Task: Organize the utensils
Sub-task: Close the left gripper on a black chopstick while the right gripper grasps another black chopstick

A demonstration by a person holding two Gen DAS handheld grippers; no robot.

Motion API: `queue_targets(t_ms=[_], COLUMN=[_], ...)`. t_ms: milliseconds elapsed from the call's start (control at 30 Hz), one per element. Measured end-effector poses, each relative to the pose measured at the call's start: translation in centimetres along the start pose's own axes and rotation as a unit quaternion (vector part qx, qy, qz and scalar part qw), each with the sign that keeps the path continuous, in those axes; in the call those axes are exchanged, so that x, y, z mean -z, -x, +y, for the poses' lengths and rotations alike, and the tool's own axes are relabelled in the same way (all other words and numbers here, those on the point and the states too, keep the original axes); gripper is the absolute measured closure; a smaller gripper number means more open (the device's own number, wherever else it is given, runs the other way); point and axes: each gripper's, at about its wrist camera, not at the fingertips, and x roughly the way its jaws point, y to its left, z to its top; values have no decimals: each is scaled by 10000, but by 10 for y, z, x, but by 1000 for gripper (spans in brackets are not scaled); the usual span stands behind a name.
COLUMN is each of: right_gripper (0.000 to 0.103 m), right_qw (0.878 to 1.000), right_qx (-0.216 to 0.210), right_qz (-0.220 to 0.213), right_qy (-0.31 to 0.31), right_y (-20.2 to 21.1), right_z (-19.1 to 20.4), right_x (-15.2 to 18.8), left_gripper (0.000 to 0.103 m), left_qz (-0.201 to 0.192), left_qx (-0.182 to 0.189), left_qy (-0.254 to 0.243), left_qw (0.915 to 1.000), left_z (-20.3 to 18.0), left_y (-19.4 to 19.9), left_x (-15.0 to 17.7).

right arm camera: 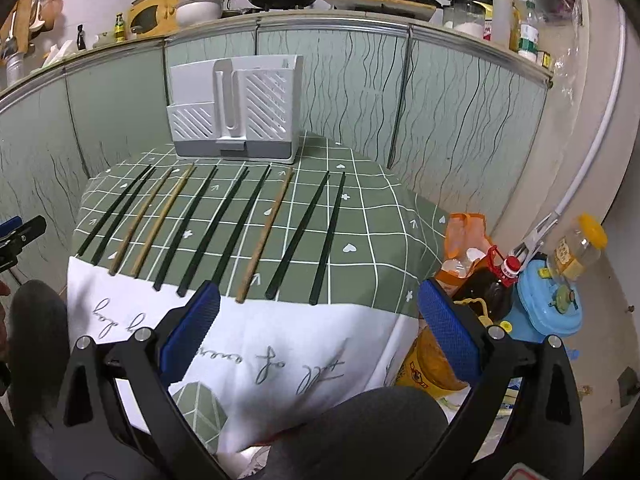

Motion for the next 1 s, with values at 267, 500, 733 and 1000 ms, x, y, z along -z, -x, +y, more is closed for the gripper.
queue_targets(t_ms=[267,500,733,1000], right_gripper=[8,10,46,80], right_qw=[9999,9995,9987,9970], right_qx=[20,59,-12,-261], right_qz=[85,310,515,719], right_qy=[-53,-30,-19,92], right_y=[-38,-67,-89,-107], right_z=[-11,-16,-19,-14], right_x=[-6,-7,-4,-2], left_gripper=[4,48,78,85], left_qz=[225,594,815,742], left_qx=[-185,-23,-29,-332], left_qy=[-398,-263,-403,-617], left_qw=[9988,9979,9959,9948], left_z=[-5,-2,-12,-24], left_y=[-41,-70,-88,-90], left_x=[0,7,11,16])
